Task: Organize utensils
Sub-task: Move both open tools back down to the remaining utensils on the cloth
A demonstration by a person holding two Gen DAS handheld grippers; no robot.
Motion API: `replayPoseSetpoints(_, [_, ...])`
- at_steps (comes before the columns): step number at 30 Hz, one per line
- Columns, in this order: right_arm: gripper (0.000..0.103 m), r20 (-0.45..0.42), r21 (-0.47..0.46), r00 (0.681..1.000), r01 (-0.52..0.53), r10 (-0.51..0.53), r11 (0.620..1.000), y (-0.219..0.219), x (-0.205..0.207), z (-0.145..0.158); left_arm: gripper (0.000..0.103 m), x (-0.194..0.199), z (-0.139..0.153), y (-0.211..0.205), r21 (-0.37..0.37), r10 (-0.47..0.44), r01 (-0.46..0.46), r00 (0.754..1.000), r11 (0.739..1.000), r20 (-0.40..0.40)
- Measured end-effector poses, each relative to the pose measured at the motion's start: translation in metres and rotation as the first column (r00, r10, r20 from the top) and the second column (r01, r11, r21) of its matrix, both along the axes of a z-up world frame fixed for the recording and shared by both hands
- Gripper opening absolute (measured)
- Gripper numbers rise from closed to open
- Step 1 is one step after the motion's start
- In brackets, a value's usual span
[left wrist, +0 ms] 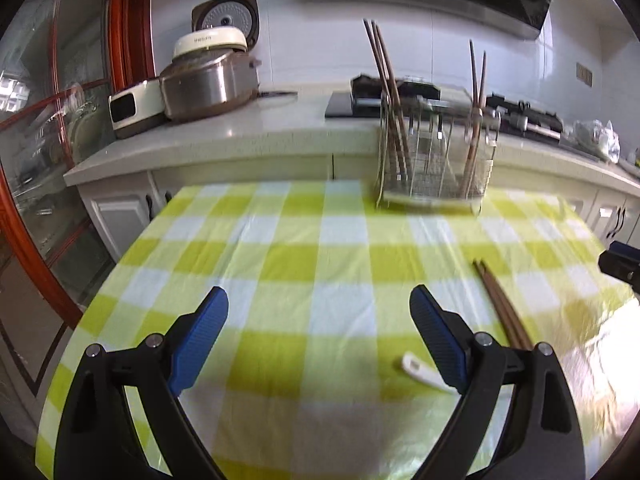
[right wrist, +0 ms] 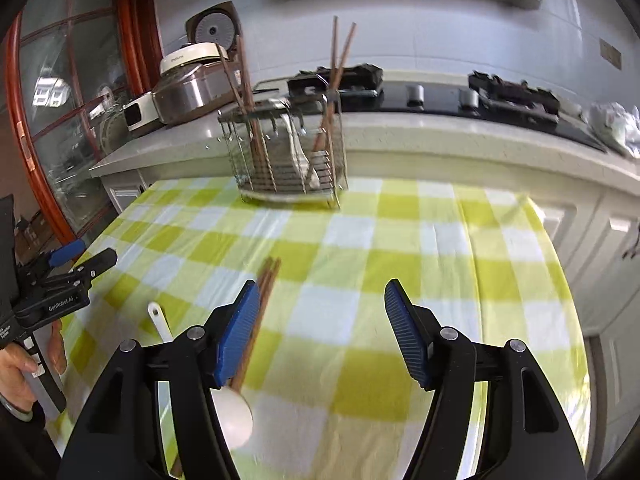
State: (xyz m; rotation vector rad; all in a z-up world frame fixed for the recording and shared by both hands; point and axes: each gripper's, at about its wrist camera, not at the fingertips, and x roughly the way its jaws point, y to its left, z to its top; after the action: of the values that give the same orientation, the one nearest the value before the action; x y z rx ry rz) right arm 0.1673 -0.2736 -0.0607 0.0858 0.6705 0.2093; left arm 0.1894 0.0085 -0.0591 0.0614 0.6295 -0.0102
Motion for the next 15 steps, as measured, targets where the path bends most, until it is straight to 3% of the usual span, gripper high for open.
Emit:
replayPoseSetpoints(8, [0.07,0.004,-0.02,0.999,0.045,-0.045,0.999,0.001,-0.024,-0.013,0.089,-0.007,-0.021,-0.014,-0.05,-0.014,0.008,0.992,0.999,-0.124])
replayPoseSetpoints(15, [0.07,0.001,-0.062,1.0,0.021,-0.021,0.998,0.009,-0.028,-0.023,0.089,-0.007,-0.031,-0.042,-0.021,-0.03,0.027,0.984,0.999,-0.177])
